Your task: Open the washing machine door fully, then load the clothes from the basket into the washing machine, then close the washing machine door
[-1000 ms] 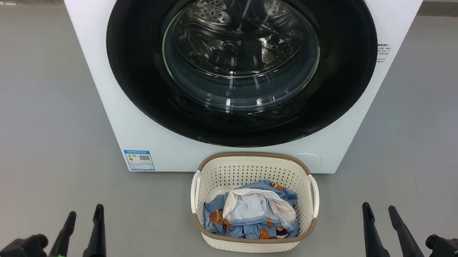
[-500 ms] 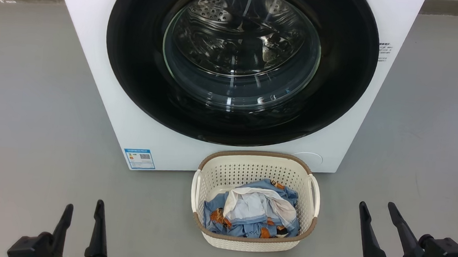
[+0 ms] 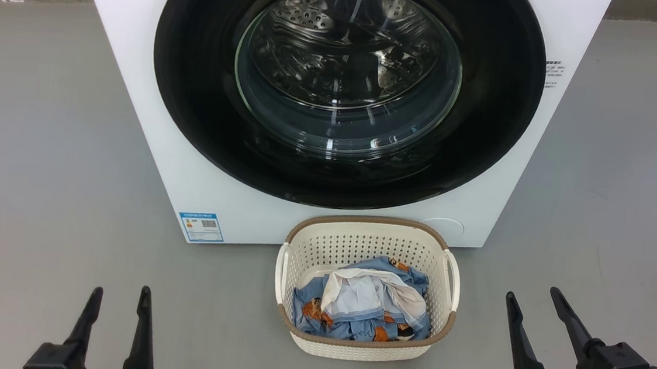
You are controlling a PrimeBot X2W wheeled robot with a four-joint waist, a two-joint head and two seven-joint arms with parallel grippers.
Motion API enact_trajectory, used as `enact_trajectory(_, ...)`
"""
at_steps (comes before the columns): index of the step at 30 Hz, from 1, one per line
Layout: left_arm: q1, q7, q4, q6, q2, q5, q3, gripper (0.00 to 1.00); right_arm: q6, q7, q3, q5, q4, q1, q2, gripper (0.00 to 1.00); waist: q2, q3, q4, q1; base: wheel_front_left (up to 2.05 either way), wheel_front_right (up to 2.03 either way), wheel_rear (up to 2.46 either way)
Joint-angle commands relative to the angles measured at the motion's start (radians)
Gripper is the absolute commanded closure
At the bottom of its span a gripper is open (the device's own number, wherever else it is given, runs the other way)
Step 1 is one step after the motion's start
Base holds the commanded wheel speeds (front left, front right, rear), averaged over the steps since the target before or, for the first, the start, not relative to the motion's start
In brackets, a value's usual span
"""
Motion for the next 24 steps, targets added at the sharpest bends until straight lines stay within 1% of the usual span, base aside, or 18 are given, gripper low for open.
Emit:
enact_trajectory(1,-0.017,-0.014,-0.034,0.004,0.015,0.03,0.03,0.0,0.002,-0.016,0.029,-0.031,-0.029,0.0,-0.008,0.0,0.0,-0.001,0.0,0.0,0.0,0.0,0.0)
enact_trajectory(24,-0.02,-0.014,-0.041,-0.001,0.015,0.015,0.044,0.0,0.002,-0.016,0.02,-0.03,-0.021,0.003,-0.007,0.0,0.0,-0.003,-0.001,0.0,0.0,0.0,0.0)
